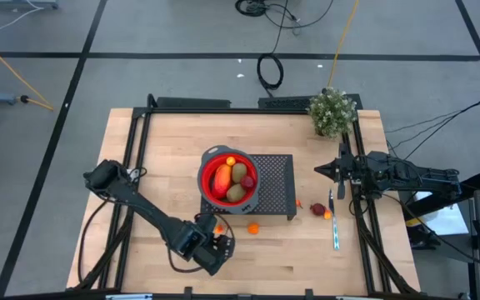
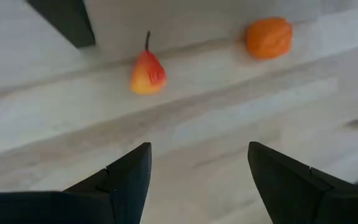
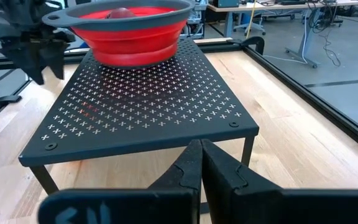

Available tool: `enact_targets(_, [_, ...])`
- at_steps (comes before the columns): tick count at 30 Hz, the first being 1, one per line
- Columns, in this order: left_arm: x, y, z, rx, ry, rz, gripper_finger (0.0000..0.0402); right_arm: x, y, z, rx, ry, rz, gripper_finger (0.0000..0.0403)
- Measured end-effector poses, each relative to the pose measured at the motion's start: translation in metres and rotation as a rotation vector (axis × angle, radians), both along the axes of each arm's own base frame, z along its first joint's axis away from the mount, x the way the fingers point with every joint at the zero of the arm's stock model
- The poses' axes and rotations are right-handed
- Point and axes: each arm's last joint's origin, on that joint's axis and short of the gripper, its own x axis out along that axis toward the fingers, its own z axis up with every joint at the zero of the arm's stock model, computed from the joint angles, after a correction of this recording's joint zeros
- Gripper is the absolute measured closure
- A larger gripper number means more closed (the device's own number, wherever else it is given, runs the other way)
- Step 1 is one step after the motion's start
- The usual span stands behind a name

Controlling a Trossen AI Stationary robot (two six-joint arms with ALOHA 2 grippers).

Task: Pick & Place Fruit
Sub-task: Put the peach into the red colander on the shelf

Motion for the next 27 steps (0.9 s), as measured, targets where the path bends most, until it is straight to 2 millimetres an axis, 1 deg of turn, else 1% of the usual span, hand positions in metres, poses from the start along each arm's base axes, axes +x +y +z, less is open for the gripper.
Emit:
enact_targets(7, [0.011,0.006,-0.019,0.044,0.048,-0.022,0.0133,0.0,0.0,0.0,0.002,0.0,0.0,0.0403])
enact_targets(19, [0.018,0.004,-0.053,0.143,0.1,0.0,0.0133,0.0,0.0,0.0,0.002,-0.001,-0.001,0.0403])
enact_targets(23, [0.019,0.004,-0.061,0.167,0.113,0.002,0.0133,0.0,0.0,0.0,0.002,-0.001,-0.001,0.0403])
enact_targets(27, [0.019,0.004,-0.064,0.189,0.112,0.007,0.0133,0.0,0.0,0.0,0.002,-0.001,-0.001,0.0403])
